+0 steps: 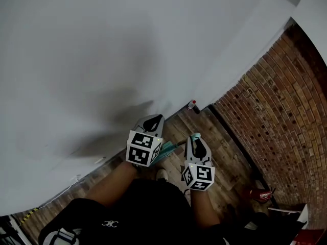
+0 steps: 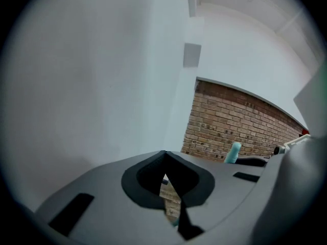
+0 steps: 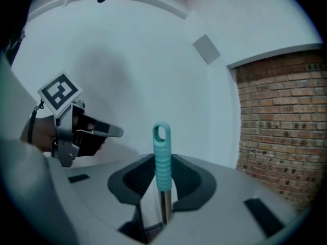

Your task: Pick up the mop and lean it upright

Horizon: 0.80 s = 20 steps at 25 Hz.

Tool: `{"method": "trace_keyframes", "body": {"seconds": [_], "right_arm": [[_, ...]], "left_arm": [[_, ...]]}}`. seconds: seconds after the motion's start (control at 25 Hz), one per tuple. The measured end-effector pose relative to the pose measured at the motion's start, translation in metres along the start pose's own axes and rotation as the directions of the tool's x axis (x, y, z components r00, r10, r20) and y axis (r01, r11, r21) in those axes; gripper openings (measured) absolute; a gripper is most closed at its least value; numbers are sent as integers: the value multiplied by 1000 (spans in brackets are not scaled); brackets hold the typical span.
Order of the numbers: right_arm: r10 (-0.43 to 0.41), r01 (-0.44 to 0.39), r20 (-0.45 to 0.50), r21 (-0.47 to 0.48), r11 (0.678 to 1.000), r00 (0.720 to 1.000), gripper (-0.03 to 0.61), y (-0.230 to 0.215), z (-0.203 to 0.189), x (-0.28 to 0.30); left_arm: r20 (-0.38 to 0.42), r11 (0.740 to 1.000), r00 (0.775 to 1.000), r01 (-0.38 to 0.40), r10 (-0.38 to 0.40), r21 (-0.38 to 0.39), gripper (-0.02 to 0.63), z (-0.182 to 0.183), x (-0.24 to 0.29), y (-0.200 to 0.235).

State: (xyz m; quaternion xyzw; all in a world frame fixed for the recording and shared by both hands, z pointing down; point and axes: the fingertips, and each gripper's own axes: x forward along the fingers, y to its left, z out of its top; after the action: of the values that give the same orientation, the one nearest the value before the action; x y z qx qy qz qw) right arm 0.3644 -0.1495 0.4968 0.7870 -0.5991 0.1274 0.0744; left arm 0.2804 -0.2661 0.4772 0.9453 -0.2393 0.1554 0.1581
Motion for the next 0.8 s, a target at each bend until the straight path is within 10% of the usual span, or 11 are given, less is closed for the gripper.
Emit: {"method": "trace_keyframes", "body": {"seconds": [0.8], "right_arm": [[-37, 37, 3, 25, 999, 999, 107, -20, -2, -1]], "left_arm": [[-16, 998, 998, 63, -63, 12, -6, -2, 6, -17]]}}
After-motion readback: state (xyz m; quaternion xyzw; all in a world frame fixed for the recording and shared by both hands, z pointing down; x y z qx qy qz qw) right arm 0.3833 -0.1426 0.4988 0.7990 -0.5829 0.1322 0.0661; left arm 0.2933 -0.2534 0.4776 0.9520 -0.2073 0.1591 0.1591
